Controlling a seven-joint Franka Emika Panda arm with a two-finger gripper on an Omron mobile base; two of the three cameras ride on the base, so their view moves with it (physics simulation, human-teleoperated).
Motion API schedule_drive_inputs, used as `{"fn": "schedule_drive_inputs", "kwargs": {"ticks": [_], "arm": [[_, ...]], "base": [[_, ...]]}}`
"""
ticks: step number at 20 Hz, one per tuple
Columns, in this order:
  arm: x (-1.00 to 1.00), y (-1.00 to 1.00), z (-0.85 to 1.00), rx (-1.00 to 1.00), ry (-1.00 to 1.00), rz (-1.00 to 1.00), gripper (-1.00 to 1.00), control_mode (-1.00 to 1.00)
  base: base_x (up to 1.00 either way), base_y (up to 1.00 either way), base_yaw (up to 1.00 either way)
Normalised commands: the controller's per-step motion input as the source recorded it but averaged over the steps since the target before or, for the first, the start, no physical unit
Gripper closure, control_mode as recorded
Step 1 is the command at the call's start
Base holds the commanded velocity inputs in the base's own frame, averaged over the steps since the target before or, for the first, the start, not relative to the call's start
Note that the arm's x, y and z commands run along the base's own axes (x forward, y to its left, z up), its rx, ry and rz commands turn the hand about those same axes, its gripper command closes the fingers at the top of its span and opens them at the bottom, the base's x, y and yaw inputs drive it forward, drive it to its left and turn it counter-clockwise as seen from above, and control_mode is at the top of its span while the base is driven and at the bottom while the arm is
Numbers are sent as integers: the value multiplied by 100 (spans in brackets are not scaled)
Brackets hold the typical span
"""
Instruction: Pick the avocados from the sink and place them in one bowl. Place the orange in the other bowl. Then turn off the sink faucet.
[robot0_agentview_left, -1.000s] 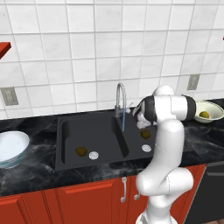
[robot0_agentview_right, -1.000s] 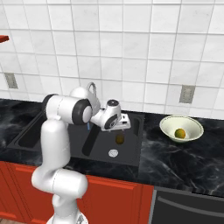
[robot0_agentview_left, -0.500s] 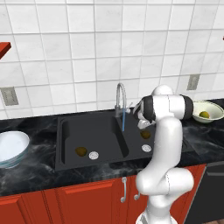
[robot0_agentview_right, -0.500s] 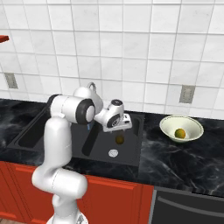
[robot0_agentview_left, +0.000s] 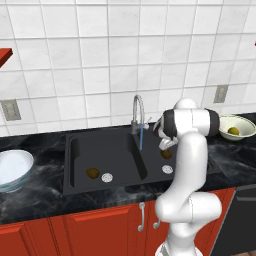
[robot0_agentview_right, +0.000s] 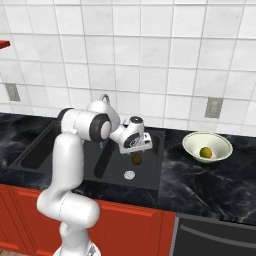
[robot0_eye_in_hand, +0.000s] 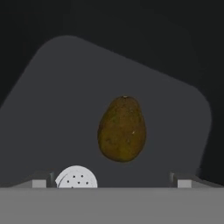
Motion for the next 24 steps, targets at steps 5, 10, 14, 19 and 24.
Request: {"fn": "schedule_drive_inputs", "kwargs": {"ticks": [5, 10, 14, 19, 24], "arm": [[0, 0, -19, 0, 2, 1, -100, -100], [1, 0, -16, 0, 3, 1, -100, -100], [9, 0, -12, 0, 2, 1, -100, -100], [20, 0, -11, 0, 2, 1, -100, -100], [17, 0, -14, 0, 1, 1, -100, -100]], "base": [[0, 0, 0], [0, 0, 0], [0, 0, 0], [0, 0, 0], [0, 0, 0]]}}
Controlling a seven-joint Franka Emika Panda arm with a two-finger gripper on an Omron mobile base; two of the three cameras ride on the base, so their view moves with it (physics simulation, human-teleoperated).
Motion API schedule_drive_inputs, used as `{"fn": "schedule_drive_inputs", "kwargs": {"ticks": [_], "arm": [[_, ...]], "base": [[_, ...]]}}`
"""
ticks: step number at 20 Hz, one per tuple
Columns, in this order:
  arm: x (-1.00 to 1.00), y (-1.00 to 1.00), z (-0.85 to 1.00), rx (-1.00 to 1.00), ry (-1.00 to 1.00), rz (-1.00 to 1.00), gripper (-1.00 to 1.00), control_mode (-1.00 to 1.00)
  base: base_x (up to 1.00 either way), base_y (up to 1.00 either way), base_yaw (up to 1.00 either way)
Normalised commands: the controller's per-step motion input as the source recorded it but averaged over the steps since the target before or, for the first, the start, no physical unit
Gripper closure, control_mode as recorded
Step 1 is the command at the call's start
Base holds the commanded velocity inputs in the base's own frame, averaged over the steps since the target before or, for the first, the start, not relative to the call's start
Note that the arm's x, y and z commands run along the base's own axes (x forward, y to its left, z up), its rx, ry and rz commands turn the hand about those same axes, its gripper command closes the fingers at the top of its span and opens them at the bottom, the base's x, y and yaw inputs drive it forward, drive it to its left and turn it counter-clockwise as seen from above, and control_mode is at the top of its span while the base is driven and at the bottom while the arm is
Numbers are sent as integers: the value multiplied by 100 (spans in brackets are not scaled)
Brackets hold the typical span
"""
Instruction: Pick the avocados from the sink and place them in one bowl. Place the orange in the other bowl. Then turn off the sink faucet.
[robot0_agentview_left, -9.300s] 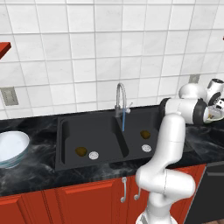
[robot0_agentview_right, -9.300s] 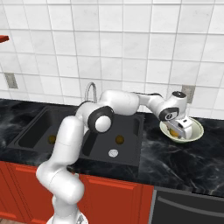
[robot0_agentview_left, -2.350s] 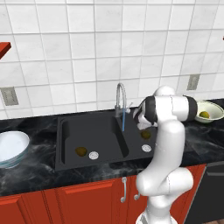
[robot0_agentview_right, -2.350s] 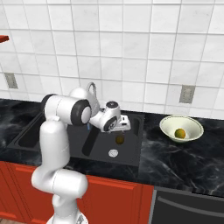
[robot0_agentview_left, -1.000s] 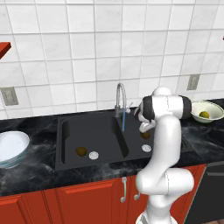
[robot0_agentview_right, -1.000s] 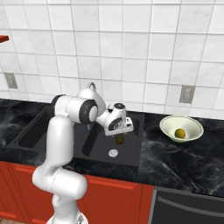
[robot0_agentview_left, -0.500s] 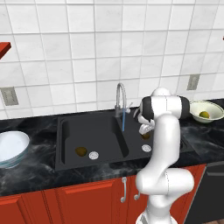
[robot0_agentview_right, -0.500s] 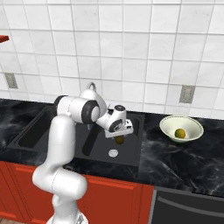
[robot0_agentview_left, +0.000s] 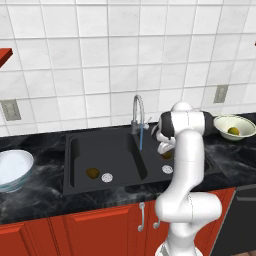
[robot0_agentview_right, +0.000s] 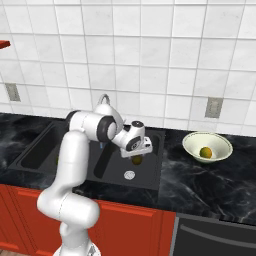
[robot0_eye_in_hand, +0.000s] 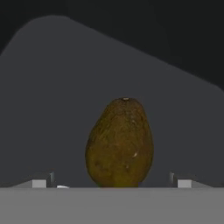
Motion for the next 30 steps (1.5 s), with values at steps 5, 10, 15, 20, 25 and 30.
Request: {"fn": "schedule_drive_inputs", "kwargs": {"ticks": [5, 10, 15, 20, 25, 30], "arm": [[10, 0, -17, 0, 2, 2, -100, -100], [6, 0, -12, 0, 1, 2, -100, -100], [2, 0, -13, 0, 1, 3, -100, -100], [0, 0, -15, 0, 0, 3, -100, -100], [1, 1, -17, 0, 1, 2, 100, -100], [1, 2, -17, 0, 1, 2, 100, -100]], "base": [[0, 0, 0], [0, 0, 0], [0, 0, 0], [0, 0, 0], [0, 0, 0], [0, 0, 0]]}}
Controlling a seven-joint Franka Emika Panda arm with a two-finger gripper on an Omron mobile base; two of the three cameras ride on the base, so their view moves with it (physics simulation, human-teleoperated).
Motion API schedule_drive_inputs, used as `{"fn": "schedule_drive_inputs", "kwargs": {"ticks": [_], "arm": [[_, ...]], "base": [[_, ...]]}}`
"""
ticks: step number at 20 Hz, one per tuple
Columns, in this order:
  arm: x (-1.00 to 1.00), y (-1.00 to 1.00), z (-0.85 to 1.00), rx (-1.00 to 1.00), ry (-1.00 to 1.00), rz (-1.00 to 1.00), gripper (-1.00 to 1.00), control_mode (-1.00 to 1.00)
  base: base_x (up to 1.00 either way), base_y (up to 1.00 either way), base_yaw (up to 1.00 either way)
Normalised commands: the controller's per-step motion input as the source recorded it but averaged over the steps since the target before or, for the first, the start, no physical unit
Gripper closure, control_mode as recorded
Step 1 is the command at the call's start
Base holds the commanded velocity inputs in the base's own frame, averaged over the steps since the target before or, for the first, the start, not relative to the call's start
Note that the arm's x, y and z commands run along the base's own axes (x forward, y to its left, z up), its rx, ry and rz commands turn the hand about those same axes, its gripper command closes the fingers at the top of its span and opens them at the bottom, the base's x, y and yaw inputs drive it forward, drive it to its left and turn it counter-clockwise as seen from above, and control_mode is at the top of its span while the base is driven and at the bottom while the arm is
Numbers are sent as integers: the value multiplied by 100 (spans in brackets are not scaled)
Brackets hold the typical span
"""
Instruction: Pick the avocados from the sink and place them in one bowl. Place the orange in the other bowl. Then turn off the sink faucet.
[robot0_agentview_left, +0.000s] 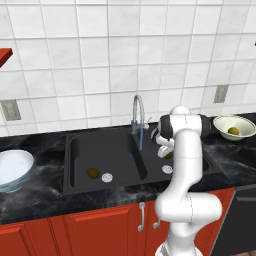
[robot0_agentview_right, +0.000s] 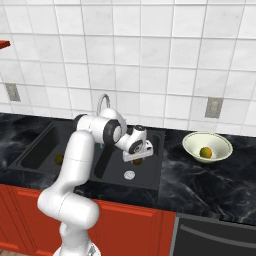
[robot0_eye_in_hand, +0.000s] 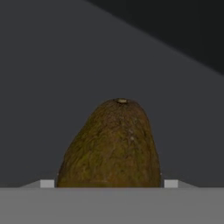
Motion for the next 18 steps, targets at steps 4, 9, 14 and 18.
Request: {"fn": "schedule_drive_inputs", "kwargs": {"ticks": [4, 9, 14, 18], "arm": [[-2, 0, -1, 0, 0, 0, 100, -100], [-19, 1, 35, 0, -3, 0, 100, -100], [-20, 0, 66, 0, -8, 0, 100, -100], [-19, 3, 63, 0, -7, 0, 100, -100]], "base": [[0, 0, 0], [0, 0, 0], [0, 0, 0], [0, 0, 0]]}}
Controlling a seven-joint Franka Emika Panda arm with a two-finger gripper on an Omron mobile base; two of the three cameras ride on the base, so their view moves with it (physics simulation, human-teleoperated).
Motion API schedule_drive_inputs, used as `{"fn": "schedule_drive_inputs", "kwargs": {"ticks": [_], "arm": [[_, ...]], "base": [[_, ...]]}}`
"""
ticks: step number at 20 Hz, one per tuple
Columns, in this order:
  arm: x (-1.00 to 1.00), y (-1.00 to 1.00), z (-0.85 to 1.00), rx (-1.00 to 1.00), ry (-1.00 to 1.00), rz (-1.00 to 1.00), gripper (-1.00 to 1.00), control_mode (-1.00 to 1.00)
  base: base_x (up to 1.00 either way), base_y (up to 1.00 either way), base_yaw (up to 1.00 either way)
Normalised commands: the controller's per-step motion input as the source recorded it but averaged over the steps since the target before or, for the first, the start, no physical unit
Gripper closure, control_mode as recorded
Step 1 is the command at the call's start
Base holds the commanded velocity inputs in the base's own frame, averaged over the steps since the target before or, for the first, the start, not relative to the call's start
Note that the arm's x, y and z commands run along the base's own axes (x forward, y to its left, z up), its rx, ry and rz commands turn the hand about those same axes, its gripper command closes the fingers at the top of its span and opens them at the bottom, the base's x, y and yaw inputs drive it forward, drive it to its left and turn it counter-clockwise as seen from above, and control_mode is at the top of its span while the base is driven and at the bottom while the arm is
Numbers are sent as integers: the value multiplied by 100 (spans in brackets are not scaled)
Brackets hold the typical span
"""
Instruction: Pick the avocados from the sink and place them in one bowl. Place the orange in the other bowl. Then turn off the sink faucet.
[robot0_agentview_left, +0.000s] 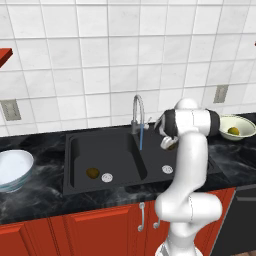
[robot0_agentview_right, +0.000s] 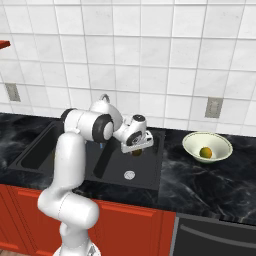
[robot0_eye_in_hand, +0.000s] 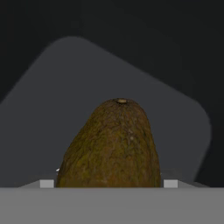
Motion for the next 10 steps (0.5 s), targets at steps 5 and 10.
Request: {"fn": "schedule_drive_inputs", "kwargs": {"ticks": [5, 10], "arm": [[-26, 19, 72, 0, -4, -4, 100, -100], [-24, 27, 70, 0, 0, -9, 100, -100]], "base": [[0, 0, 0], [0, 0, 0]]}}
